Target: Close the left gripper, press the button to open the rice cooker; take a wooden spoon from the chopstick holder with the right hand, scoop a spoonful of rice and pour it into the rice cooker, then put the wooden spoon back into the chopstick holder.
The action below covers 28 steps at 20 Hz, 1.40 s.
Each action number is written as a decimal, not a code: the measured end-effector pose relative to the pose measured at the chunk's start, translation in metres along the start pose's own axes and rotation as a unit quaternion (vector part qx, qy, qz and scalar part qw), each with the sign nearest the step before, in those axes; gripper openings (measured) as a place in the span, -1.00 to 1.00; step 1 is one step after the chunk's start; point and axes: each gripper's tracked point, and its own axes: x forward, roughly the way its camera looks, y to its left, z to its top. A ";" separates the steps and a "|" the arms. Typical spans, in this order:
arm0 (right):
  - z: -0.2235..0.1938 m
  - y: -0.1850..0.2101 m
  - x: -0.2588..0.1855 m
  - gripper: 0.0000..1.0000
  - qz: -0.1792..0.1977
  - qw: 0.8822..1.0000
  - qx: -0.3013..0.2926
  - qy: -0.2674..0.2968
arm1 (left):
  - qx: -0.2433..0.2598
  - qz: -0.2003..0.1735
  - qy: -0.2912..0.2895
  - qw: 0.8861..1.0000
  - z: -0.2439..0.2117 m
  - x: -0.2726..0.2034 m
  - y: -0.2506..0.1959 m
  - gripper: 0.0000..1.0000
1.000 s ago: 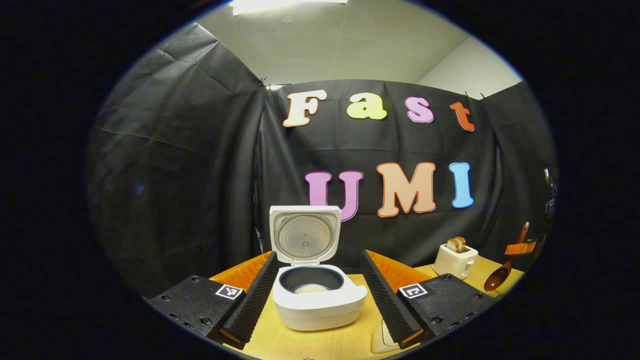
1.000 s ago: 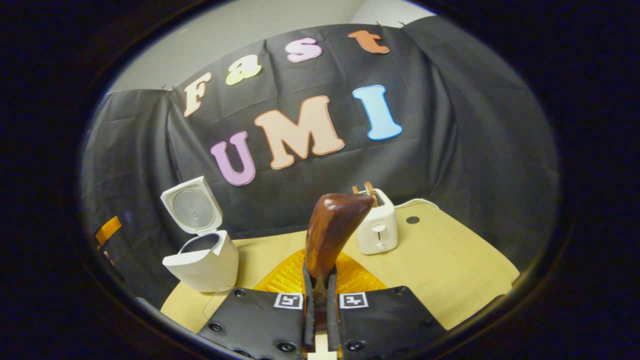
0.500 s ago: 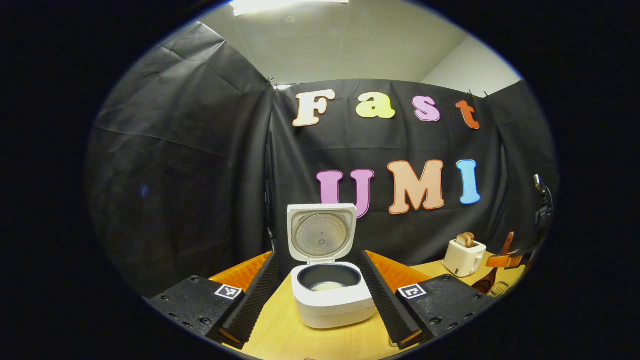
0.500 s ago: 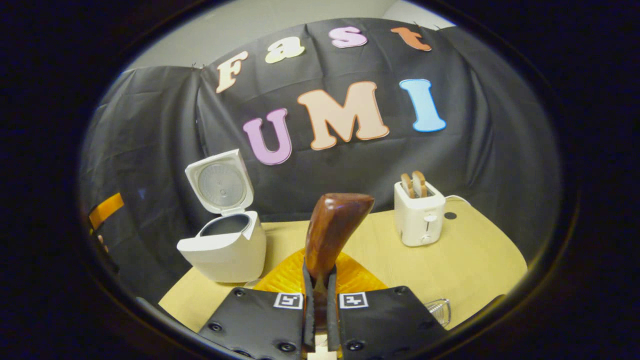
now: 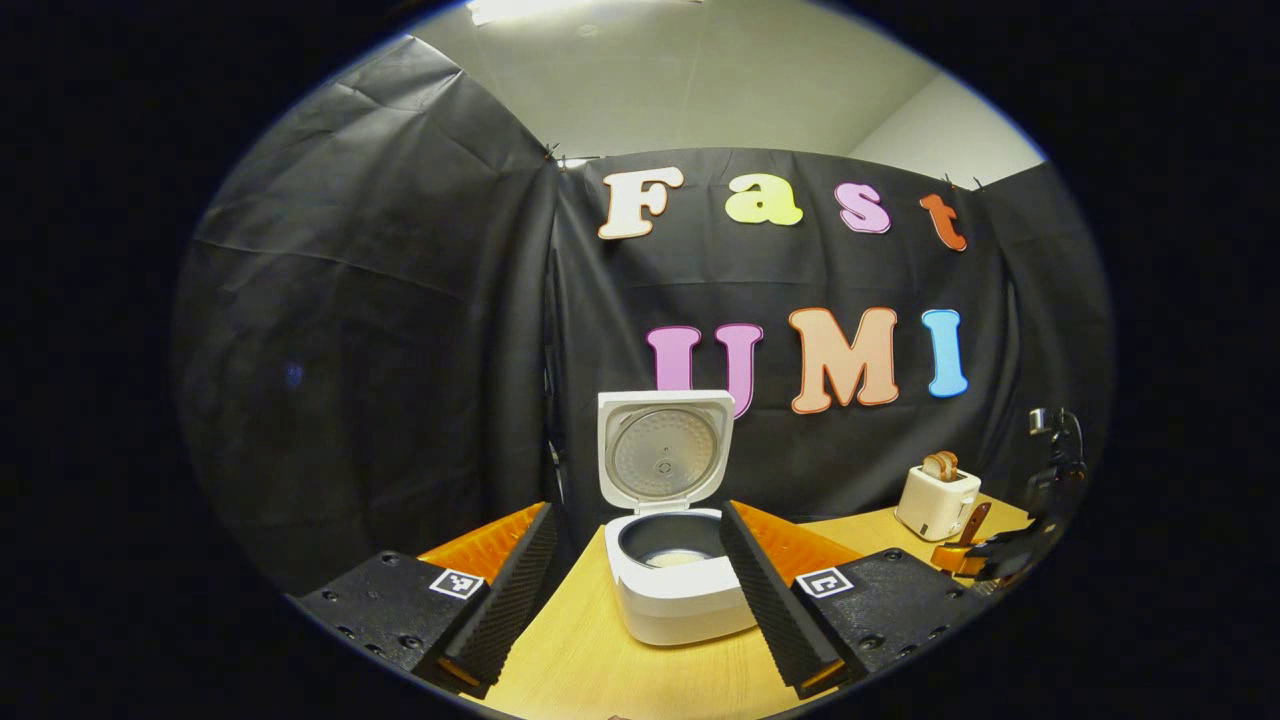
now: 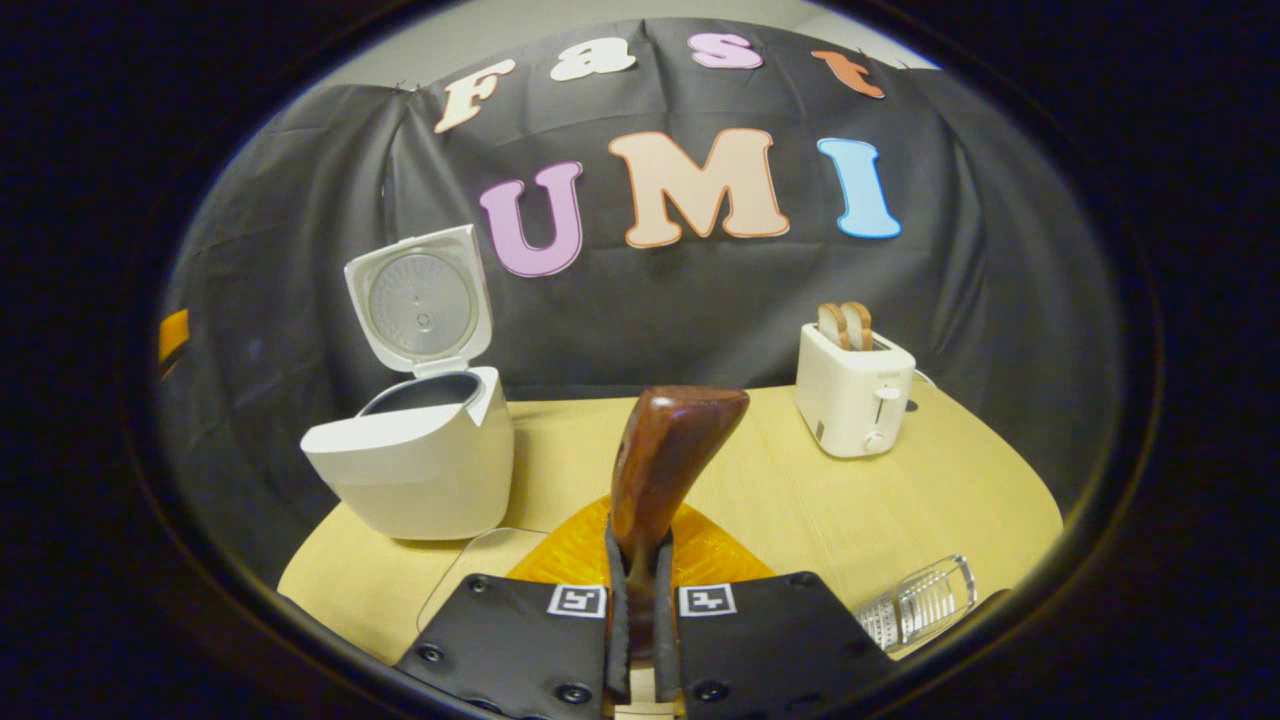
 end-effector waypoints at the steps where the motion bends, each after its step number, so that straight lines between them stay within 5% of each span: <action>1: -0.005 -0.001 0.003 -0.75 -0.009 1.000 0.000 0.003 | 0.001 0.001 0.001 1.000 -0.001 -0.001 0.004 0.94; 9: -0.039 0.000 0.024 -0.75 -0.069 0.997 -0.007 0.019 | 0.007 0.001 0.008 1.000 -0.007 -0.001 0.021 0.94; 17: -0.049 0.029 0.033 -0.78 -0.049 0.997 0.045 0.041 | 0.008 0.002 0.012 1.000 -0.012 0.000 0.031 0.93; 24: -0.055 0.041 0.027 -0.78 -0.030 0.987 0.143 0.068 | 0.006 -0.002 0.011 1.000 -0.012 0.001 0.034 0.93; 28: -0.061 0.036 0.026 -0.75 -0.023 0.967 0.236 0.089 | 0.005 -0.005 0.010 1.000 -0.012 0.000 0.034 0.93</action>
